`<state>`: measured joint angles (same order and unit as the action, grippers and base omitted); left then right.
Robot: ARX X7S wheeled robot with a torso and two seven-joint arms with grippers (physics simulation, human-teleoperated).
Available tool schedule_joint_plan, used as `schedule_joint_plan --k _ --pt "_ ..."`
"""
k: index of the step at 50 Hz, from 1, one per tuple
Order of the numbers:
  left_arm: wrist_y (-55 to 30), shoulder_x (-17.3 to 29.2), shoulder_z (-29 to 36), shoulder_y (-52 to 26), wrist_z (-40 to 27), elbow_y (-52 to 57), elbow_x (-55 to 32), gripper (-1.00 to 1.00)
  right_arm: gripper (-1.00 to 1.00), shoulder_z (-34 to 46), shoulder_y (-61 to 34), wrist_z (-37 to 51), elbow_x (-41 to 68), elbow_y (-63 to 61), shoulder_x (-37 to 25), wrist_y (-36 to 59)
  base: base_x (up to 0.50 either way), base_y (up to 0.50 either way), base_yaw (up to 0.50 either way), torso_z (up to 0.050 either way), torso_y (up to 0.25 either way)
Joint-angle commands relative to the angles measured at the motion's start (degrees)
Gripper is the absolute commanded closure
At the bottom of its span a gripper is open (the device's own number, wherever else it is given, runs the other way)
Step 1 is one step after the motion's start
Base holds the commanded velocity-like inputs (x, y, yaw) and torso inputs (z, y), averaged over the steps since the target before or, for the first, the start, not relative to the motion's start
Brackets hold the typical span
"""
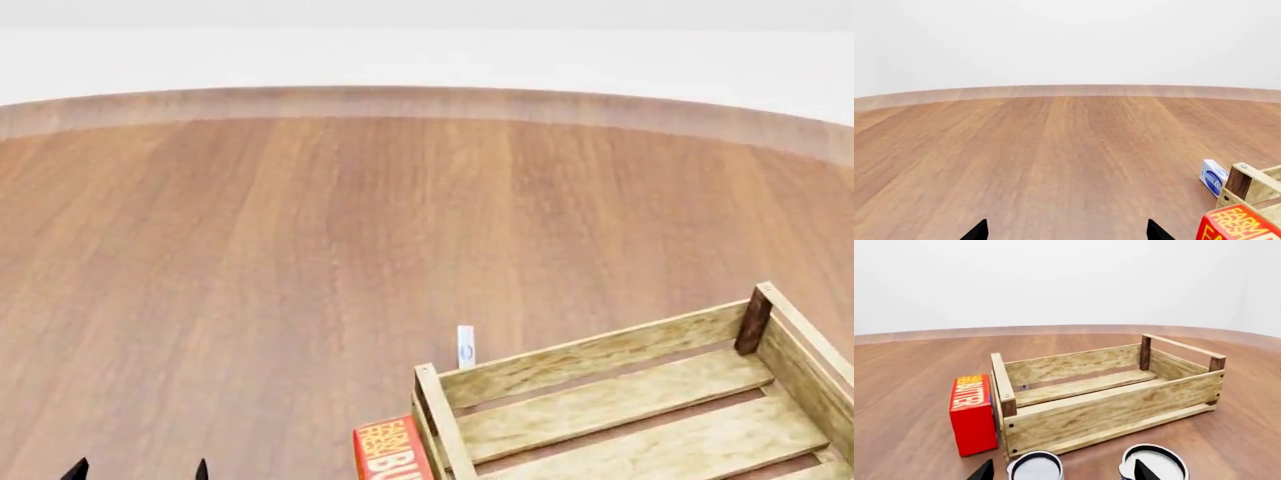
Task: Pick up the tomato sauce, and put it in the wooden tray.
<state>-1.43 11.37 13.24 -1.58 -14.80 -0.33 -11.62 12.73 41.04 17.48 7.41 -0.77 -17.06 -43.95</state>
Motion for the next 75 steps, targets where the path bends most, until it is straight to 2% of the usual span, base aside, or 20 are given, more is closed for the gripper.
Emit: schedule_joint_plan --k 1,15,27,32,61,75 --pt "1.02 -0.64 -0.56 0.14 0.65 -0.08 0.99 -1.0 -1.0 -0.35 -1.5 -1.27 0.14 4.72 1.09 -0.2 0.0 0.0 0.0 0.0 0.0" --pt "1.14 -0.34 -0.19 0.07 0.27 -0.12 0.67 -1.0 -1.0 0.66 -2.46 -0.74 -5.29 8.03 1.63 -1.12 0.0 0.0 0.0 0.0 0.0" --pt "1.19 -0.09 0.13 0.0 -0.02 -0.14 0.4 -1.0 -1.0 1.79 -6.72 -1.0 -4.93 9.89 2.2 5.4 0.0 0.0 0.0 0.0 0.0" --pt "1.3 0.01 0.26 -0.02 -0.14 -0.17 0.3 -1.0 -1.0 2.0 -9.3 -1.45 -2.79 8.62 2.17 11.3 0.0 0.0 0.0 0.0 0.0" --pt "1.45 0.56 0.97 -0.16 -0.79 -0.22 -0.27 -1.0 -1.0 3.75 -14.55 1.81 -8.37 11.11 3.12 14.81 0.0 0.0 0.0 0.0 0.0" --pt "1.56 0.82 1.3 -0.23 -1.07 -0.26 -0.55 -1.0 -1.0 3.79 -20.56 2.73 -8.66 15.06 4.58 19.05 0.0 0.0 0.0 0.0 0.0"
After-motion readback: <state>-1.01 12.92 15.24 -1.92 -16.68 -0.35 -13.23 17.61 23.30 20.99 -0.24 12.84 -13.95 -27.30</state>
